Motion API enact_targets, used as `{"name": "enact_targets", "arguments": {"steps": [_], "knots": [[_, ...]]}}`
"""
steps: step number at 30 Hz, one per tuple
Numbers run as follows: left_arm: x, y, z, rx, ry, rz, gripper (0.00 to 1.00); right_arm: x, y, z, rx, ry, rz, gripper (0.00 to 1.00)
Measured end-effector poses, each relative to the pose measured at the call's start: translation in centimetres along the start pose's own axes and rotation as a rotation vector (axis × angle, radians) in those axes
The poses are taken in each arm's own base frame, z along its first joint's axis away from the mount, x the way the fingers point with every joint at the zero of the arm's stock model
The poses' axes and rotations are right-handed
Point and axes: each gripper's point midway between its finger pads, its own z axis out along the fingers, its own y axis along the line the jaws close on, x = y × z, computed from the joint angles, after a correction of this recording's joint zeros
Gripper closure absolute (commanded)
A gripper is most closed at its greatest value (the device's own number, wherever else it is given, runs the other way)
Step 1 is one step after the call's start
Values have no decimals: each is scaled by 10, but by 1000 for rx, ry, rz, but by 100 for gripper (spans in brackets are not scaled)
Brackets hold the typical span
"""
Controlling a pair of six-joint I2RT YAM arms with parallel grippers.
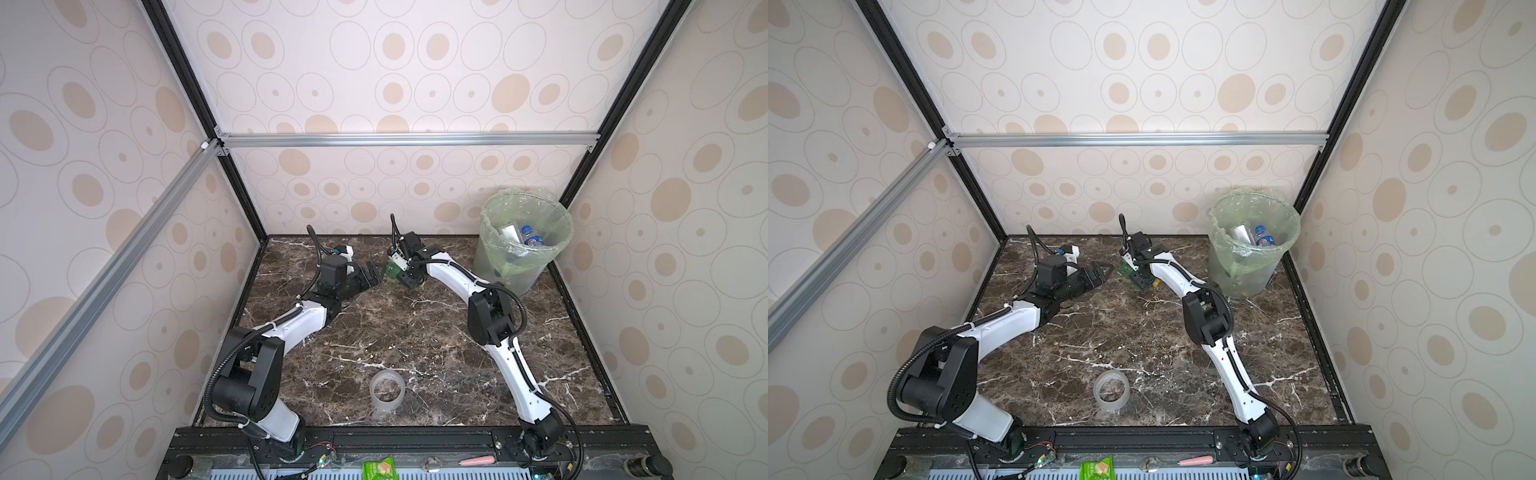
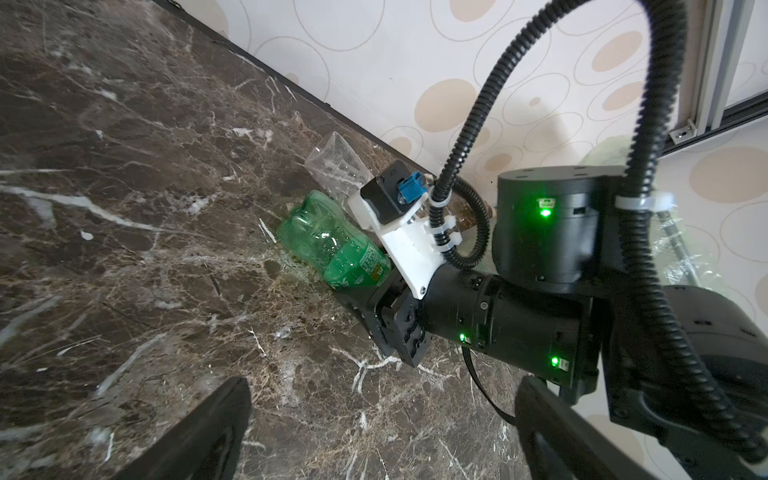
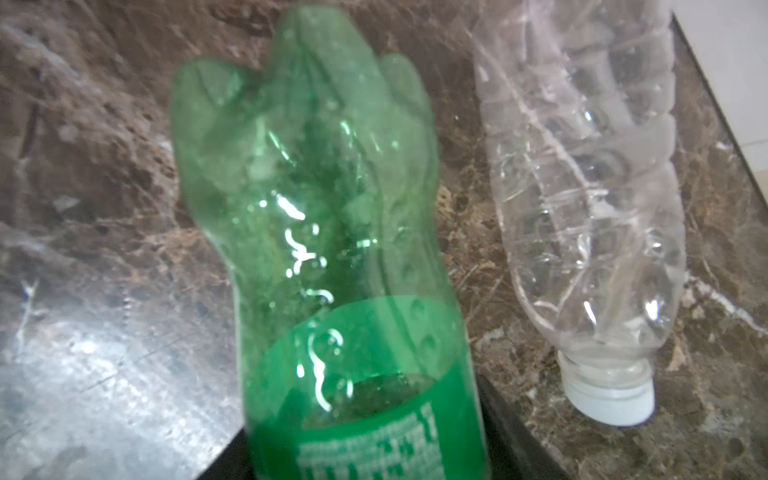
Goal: Throw the plastic bottles in the bin
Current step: 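Close the right gripper around the green bottle, then lift the green bottle and carry it over the bin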
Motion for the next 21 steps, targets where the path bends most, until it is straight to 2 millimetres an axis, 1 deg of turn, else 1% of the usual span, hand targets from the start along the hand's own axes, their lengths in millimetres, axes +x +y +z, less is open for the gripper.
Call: {"name": "enact_targets", "arguments": {"steps": [2,4,5,7,10,11,12,13,15,16,18,20,21], "knots": [[-1,-2,-1,4,-4,3,1,-5,1,-13,-8,-19,15,43],[-5,-7,-5,16,-14,12,1,-15,-2,-36,-8,-54,35,44],[-7,-12,-8,28,-22,20,1,-23,-6,-53,-3,-83,49,44],[-14,-23,-14,56,-39,39,1,-39,-16,-93,15,-151,76,45],[-27,-52,-20,117,-72,91,1,-66,-45,-174,88,-288,125,46],[-33,-64,-21,140,-88,113,1,-73,-58,-205,128,-342,144,46],[-38,-78,-23,166,-101,138,1,-77,-74,-242,180,-400,168,46],[-40,-89,-24,187,-109,158,1,-78,-86,-270,223,-441,187,46],[-42,-122,-27,250,-124,213,1,-70,-117,-344,351,-543,242,46],[-42,-137,-28,281,-130,237,1,-65,-129,-372,403,-581,263,46],[-39,-168,-29,342,-137,288,1,-46,-155,-438,544,-668,313,46],[-36,-190,-27,384,-142,323,1,-26,-172,-483,648,-721,353,46],[-33,-198,-25,401,-138,338,1,-15,-181,-501,698,-741,379,46]]}}
